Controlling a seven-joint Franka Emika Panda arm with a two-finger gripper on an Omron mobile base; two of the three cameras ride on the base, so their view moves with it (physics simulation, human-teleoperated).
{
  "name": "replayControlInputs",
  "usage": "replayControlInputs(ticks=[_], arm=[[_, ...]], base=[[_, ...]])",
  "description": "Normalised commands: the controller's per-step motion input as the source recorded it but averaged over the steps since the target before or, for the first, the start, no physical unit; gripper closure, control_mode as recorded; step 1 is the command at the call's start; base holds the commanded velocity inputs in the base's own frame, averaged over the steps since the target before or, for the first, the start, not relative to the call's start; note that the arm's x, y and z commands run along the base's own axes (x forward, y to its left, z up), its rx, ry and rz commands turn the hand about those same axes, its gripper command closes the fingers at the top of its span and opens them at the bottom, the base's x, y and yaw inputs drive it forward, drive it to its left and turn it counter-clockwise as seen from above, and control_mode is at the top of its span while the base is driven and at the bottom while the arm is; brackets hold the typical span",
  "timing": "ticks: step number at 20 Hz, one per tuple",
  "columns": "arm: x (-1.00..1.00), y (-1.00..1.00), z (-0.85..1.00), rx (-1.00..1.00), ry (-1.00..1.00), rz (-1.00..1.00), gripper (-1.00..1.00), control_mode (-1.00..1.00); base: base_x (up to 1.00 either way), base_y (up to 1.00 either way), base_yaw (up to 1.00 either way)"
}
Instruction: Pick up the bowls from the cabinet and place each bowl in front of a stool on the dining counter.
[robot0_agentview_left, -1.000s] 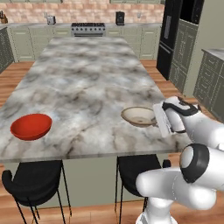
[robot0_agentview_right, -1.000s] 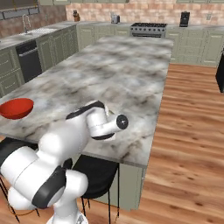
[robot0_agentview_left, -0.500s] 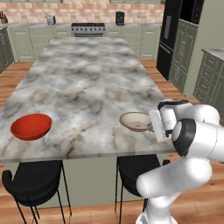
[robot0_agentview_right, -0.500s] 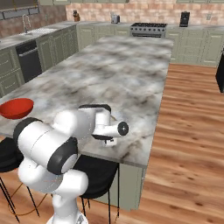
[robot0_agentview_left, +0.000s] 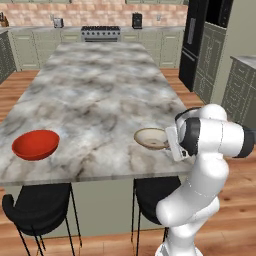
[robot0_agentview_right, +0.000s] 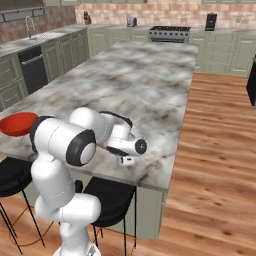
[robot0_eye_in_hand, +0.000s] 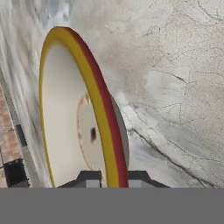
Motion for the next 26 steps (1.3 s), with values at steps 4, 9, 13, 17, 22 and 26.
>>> replayControlInputs(ticks=[4,9,13,17,22,26], arm=[[0.44,0.00,-0.35,0.00,0.00,0.00,1.00,-1.00],[0.37,0.00,-0.30,0.00,0.00,0.00,1.00,-1.00],[0.01,0.00,-0.04,0.00,0.07,0.00,-1.00,-1.00],[0.00,0.00,0.00,0.00,0.00,0.00,-1.00,-1.00],[0.00,0.00,0.01,-0.02,0.00,0.00,-1.00,-1.00],[0.00,-0.01,0.09,-0.08,0.00,0.00,-1.00,-1.00]], base=[[0.00,0.00,0.00],[0.00,0.00,0.00],[0.00,0.00,0.00],[0.00,0.00,0.00],[0.00,0.00,0.00],[0.00,0.00,0.00]])
